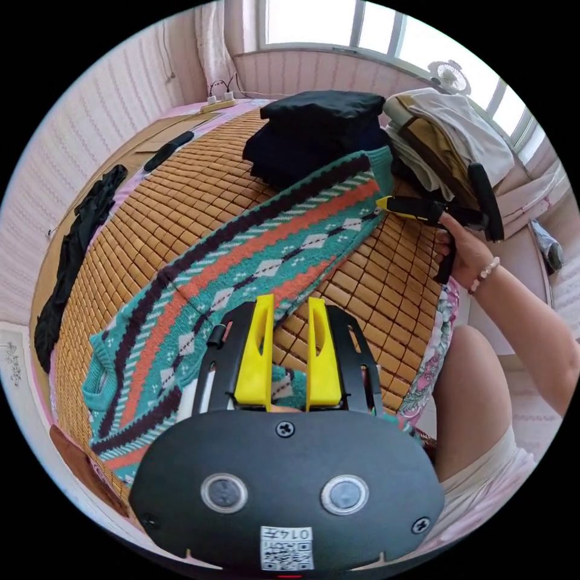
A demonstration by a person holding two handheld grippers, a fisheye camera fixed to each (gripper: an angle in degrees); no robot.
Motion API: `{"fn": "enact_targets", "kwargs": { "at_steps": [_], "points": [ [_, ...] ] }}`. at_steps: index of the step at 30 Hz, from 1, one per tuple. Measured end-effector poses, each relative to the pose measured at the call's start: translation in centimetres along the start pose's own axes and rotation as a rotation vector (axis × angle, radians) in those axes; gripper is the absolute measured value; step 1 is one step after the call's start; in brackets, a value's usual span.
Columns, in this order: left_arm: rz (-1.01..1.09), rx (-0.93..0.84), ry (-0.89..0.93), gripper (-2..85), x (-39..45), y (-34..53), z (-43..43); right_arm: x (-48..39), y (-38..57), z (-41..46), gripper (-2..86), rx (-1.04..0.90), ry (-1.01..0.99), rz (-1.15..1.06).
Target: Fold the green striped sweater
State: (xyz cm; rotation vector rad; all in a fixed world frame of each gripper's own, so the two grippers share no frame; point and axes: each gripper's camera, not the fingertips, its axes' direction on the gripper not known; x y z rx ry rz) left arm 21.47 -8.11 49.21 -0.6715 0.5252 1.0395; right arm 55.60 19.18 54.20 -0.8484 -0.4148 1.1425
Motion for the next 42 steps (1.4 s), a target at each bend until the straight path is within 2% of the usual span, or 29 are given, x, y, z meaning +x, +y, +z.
{"fn": "enact_targets", "kwargs": {
  "at_steps": [3,7,10,13,17,19,21,22,26,29,34,37,42],
  "points": [
    [0.042,-0.101,-0.052,8.0,0.5,-2.1,3.1,1.0,0.2,-0.5,8.6,0.027,-0.065,0.008],
    [-0.009,-0.067,0.006,3.2,-0.9,-1.8,3.3,0.5,1.2,-3.0,6.4,0.107,-0.149,-0.043],
    [-0.09,-0.021,0.08,0.2,-3.0,-0.2,2.5,-2.8,2.1,-5.8,5.5,0.178,-0.195,-0.183],
    [-0.257,0.152,0.179,-0.2,-6.6,2.8,-0.7,-8.9,1.7,-8.7,5.0,0.259,-0.293,-0.361],
    [-0.473,0.412,0.278,2.5,-12.6,10.7,-7.7,-22.8,1.6,-11.9,4.9,0.309,-0.576,-0.696],
    [-0.56,0.489,0.267,3.9,-14.9,16.6,-10.6,-29.7,3.4,-11.5,5.2,0.234,-0.688,-0.836],
    [-0.681,0.531,0.197,4.3,-16.9,23.9,-13.0,-37.7,7.9,-8.2,5.9,0.063,-0.754,-1.009],
    [-0.778,0.54,0.149,4.4,-17.9,29.3,-14.1,-39.2,9.3,-6.9,6.1,0.021,-0.747,-1.03],
    [-1.067,0.425,0.022,4.2,-20.0,45.5,-15.7,-42.3,17.9,3.1,9.3,-0.387,-0.603,-1.094],
    [-1.199,0.35,0.021,4.6,-21.4,52.8,-15.6,-39.9,19.9,5.6,10.9,-0.466,-0.505,-1.048],
    [-1.231,0.404,0.078,6.3,-25.6,56.2,-15.0,-37.4,16.4,6.8,12.9,-0.386,-0.293,-0.976],
    [-1.174,0.427,0.064,8.4,-30.1,54.8,-14.6,-37.3,12.5,8.7,14.4,-0.366,-0.171,-0.939],
    [-1.114,0.406,0.177,11.3,-39.0,50.6,-12.5,-38.5,6.1,14.2,19.0,-0.391,-0.073,-0.823]
  ]
}}
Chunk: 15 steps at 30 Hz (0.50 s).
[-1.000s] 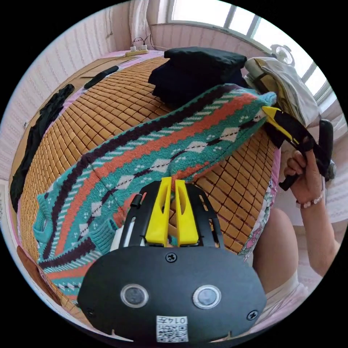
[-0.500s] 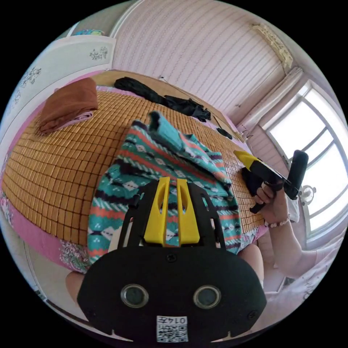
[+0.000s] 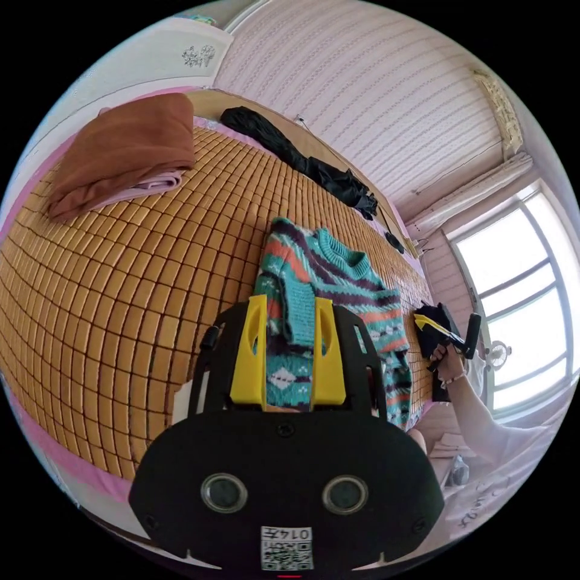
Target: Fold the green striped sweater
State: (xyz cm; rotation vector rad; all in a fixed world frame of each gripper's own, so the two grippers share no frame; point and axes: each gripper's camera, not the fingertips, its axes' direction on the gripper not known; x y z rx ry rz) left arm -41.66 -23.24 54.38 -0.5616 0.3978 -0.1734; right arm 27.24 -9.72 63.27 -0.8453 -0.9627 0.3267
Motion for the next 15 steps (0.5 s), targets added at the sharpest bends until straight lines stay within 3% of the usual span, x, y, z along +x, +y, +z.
{"fn": "enact_targets", "kwargs": {
  "at_steps": [5,10,12,15],
  "points": [
    [0.065,-0.142,-0.17,12.4,0.0,-7.3,5.6,2.2,-4.2,4.1,16.7,-0.071,0.008,0.096],
    [0.143,-0.257,-0.28,9.1,0.3,-8.8,8.8,3.3,-6.4,6.8,8.6,-0.17,-0.144,0.201],
    [0.114,-0.271,-0.278,6.2,0.2,-9.3,8.3,2.9,-7.1,5.7,6.3,-0.117,-0.223,0.152],
    [0.146,-0.144,-0.195,5.1,0.8,-8.8,4.9,2.0,-7.2,1.7,5.4,0.051,-0.298,0.084]
  ]
}}
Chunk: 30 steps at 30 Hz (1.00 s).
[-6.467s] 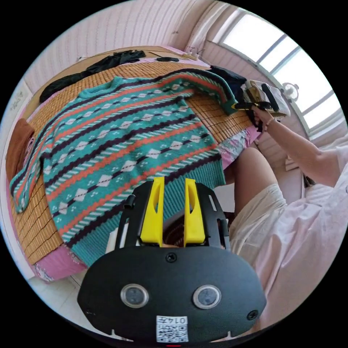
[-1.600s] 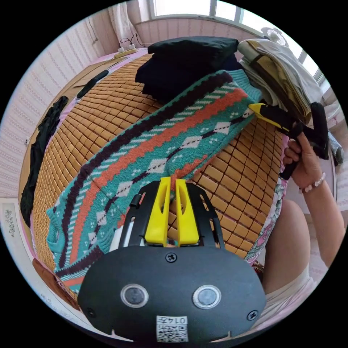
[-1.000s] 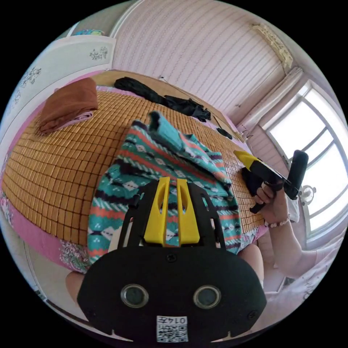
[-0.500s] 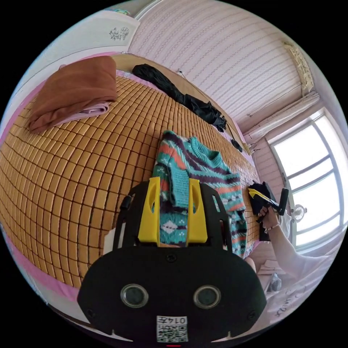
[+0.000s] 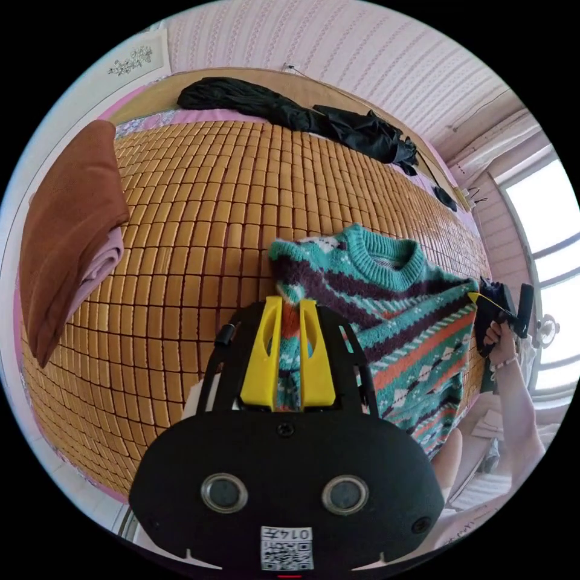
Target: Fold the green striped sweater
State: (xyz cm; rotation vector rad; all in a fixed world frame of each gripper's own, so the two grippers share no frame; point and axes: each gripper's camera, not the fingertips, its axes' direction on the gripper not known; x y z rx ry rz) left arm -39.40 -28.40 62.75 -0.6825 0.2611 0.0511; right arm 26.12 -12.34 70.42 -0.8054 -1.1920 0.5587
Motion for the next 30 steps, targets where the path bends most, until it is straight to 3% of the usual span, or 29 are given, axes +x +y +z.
{"fn": "enact_targets", "kwargs": {
  "at_steps": [2,5,9,13,16,21,25,28,30],
  "points": [
    [0.052,0.128,0.145,5.0,-0.3,2.0,-4.3,-1.6,0.2,-2.4,5.3,0.065,-0.054,-0.075],
    [0.183,0.241,0.212,5.0,-0.6,7.4,-10.3,-6.1,2.7,-6.4,5.2,0.114,-0.046,-0.303],
    [0.197,0.228,0.282,5.2,-3.0,17.2,-14.6,-12.0,11.3,-9.4,5.6,0.027,-0.02,-0.563],
    [-0.047,0.151,0.229,4.8,-7.4,30.5,-15.9,-13.2,19.7,-7.3,6.6,-0.168,0.082,-0.424],
    [-0.193,0.123,0.209,5.1,-8.9,38.0,-16.4,-11.8,25.2,-4.4,6.3,-0.301,0.043,-0.14],
    [-0.218,0.102,0.177,5.8,-6.5,41.8,-16.1,-13.7,27.7,-2.3,8.0,-0.145,0.058,0.074],
    [-0.118,0.127,0.295,5.2,-1.8,40.8,-14.4,-17.3,25.0,-0.2,4.2,-0.114,0.122,0.035],
    [0.068,0.028,0.241,3.1,4.9,39.9,-11.0,-23.0,21.8,3.8,1.0,-0.145,0.174,-0.179],
    [0.188,-0.035,0.177,1.2,9.5,39.8,-8.6,-27.5,18.5,9.1,0.2,-0.29,0.196,-0.337]
  ]
}}
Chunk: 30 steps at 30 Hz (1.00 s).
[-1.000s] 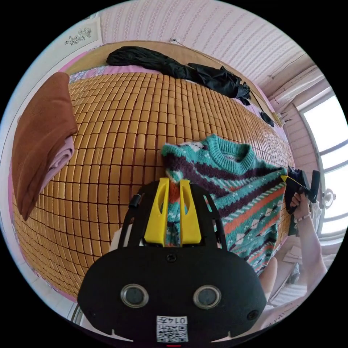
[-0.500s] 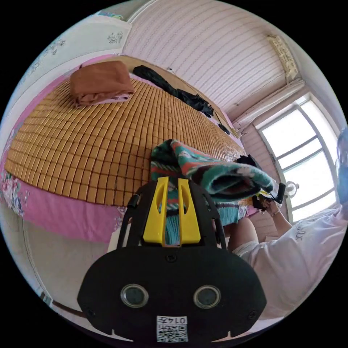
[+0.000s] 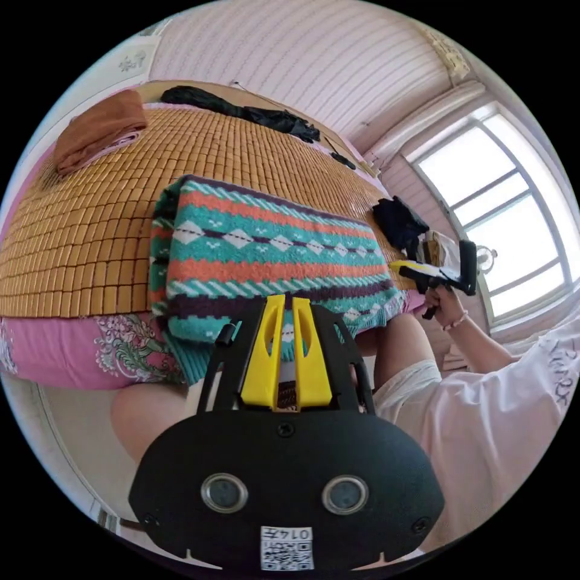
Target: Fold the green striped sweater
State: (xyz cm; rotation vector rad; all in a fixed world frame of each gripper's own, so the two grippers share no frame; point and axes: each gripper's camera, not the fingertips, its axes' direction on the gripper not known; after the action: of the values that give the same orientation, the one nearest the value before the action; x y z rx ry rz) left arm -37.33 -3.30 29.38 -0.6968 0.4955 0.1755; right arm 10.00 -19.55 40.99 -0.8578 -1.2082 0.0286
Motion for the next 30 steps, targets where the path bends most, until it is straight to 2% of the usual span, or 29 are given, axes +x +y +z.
{"fn": "enact_targets", "kwargs": {
  "at_steps": [3,6,7,8,10,14,18,20,25,28,30],
  "points": [
    [0.139,-0.069,-0.119,-0.6,5.9,-0.7,4.6,-4.3,-7.0,4.1,-0.2,-0.117,0.121,-0.184],
    [0.214,-0.118,-0.2,-0.9,8.9,-0.3,8.2,-6.4,-12.1,9.2,-0.4,-0.261,0.185,-0.262],
    [0.242,-0.184,-0.272,-0.9,9.4,0.2,10.2,-6.5,-12.6,10.7,-0.4,-0.326,0.188,-0.271],
    [0.284,-0.165,-0.282,-1.0,9.9,1.0,11.2,-6.6,-13.2,13.4,-0.4,-0.41,0.208,-0.275],
    [0.311,-0.126,-0.296,-1.0,10.6,2.0,11.5,-6.9,-13.7,13.9,-0.5,-0.382,0.216,-0.278],
    [0.296,-0.147,-0.248,-1.0,11.6,2.6,11.5,-6.8,-15.7,14.2,-0.6,-0.503,0.144,-0.314],
    [0.32,-0.13,-0.21,-1.0,13.2,3.7,10.9,-6.9,-18.3,13.4,-0.6,-0.448,0.25,-0.342],
    [0.346,-0.17,-0.23,-1.0,14.0,4.8,12.6,-5.9,-18.9,15.4,-0.5,-0.5,0.237,-0.3],
    [0.417,-0.135,-0.285,-0.9,16.0,6.3,13.8,-4.9,-18.1,17.2,-0.5,-0.495,0.272,-0.258],
    [0.507,-0.111,-0.338,-0.8,17.8,7.7,14.0,-2.9,-16.4,15.1,-0.3,-0.384,0.176,-0.189],
    [0.478,-0.108,-0.336,-0.5,18.4,7.9,13.4,-1.1,-12.5,10.6,-0.2,-0.202,0.036,-0.152]
  ]
}}
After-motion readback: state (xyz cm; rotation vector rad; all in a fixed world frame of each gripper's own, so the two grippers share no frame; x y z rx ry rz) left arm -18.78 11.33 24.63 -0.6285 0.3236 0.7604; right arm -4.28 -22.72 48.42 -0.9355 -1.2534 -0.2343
